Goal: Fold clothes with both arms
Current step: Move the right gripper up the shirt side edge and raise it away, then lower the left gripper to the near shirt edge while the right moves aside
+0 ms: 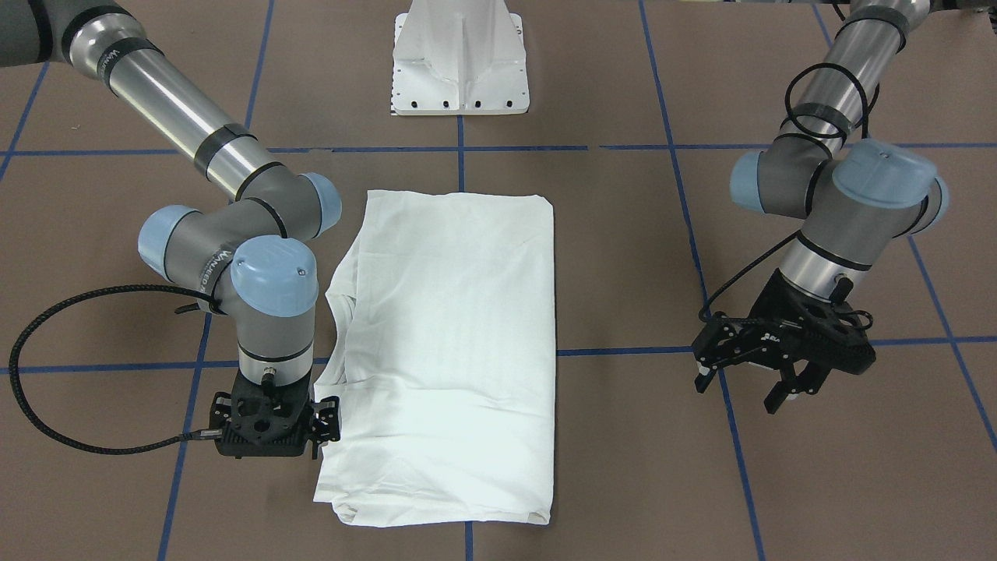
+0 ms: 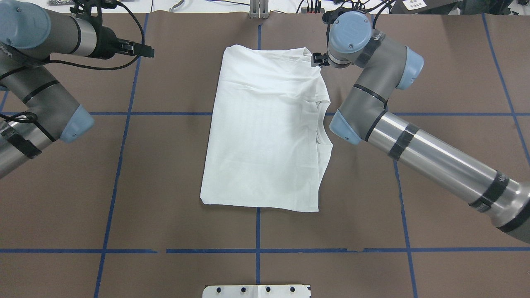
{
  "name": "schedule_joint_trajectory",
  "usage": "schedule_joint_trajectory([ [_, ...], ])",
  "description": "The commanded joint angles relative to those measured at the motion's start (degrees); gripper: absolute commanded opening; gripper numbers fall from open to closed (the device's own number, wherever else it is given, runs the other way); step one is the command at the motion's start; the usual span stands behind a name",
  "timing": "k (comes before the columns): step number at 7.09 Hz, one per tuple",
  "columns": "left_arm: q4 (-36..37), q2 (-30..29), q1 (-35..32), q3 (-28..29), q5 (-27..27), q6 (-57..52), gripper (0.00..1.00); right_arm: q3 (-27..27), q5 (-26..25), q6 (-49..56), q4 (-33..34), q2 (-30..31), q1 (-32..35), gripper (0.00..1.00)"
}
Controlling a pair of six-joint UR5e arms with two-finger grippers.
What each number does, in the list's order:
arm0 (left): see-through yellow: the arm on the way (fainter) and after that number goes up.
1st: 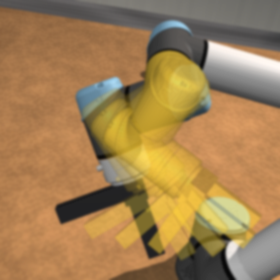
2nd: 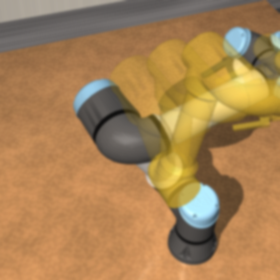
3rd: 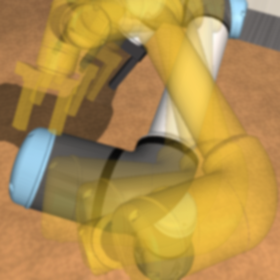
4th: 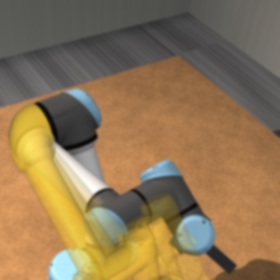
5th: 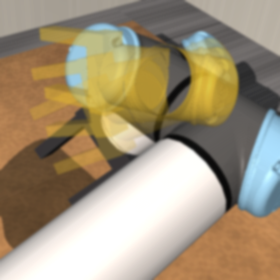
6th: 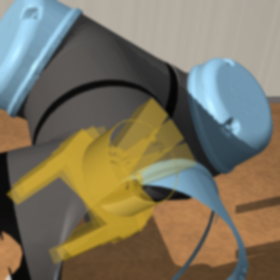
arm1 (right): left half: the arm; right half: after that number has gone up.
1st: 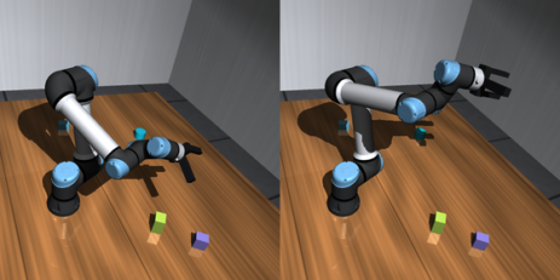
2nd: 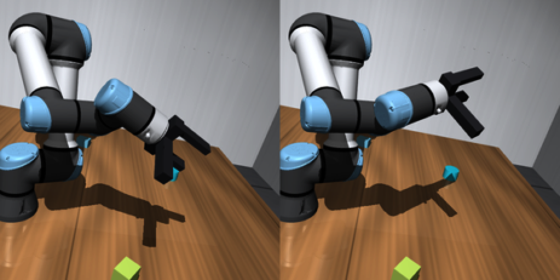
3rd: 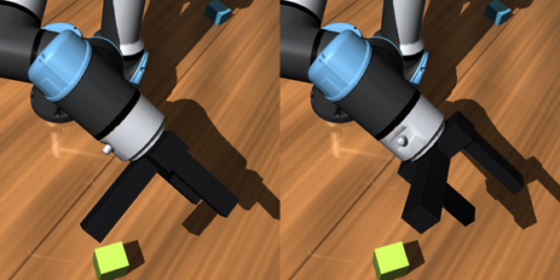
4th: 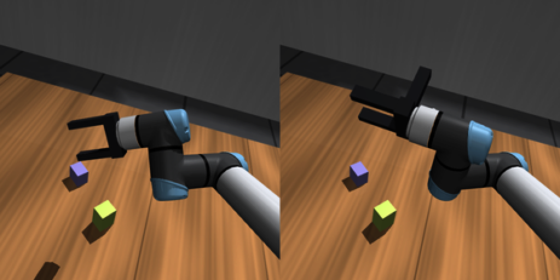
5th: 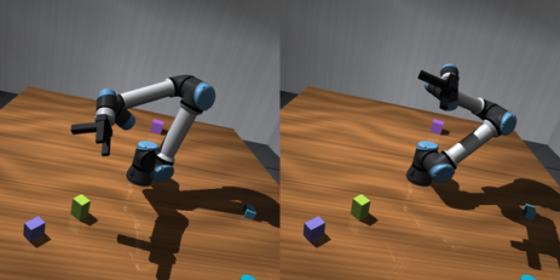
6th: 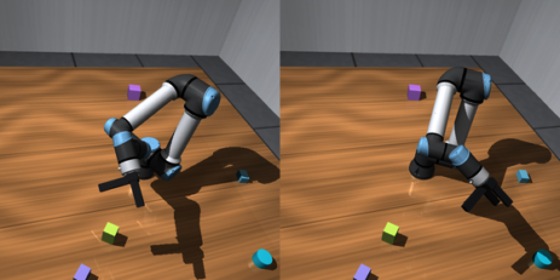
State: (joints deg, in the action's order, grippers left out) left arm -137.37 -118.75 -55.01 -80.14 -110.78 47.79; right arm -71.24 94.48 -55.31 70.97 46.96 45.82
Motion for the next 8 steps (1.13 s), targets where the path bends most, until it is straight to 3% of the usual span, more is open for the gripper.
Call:
schedule_joint_trajectory([
  [1, 9.43, 1.75, 4.0, -9.62, -1.45, 4.57, 1.0, -19.63, 5.26, -4.6, -0.3, 11.69, -0.37, 1.0],
  [3, 14.41, 8.24, 13.21, -23.25, 0.64, 17.25, 1.0, -35.64, 4.93, -13.72, -0.39, 24.26, -4.22, 1.0],
  [4, 14.5, 9.23, 20.4, -24.78, 9.36, 24.9, 1.0, -41.46, 4.31, -16.64, -0.39, 29.28, -6.16, 1.0],
  [5, 16.24, 9.15, 26.13, -24.71, 14.93, 28.98, 1.0, -43.7, 2.83, -17.45, -0.39, 30.98, -7.66, 1.0],
  [8, 17.32, 9.41, 33.81, -23.05, 17.18, 31.84, 0.99, -43.46, 0.27, -17.72, -0.39, 31.0, -9.61, 1.0],
])
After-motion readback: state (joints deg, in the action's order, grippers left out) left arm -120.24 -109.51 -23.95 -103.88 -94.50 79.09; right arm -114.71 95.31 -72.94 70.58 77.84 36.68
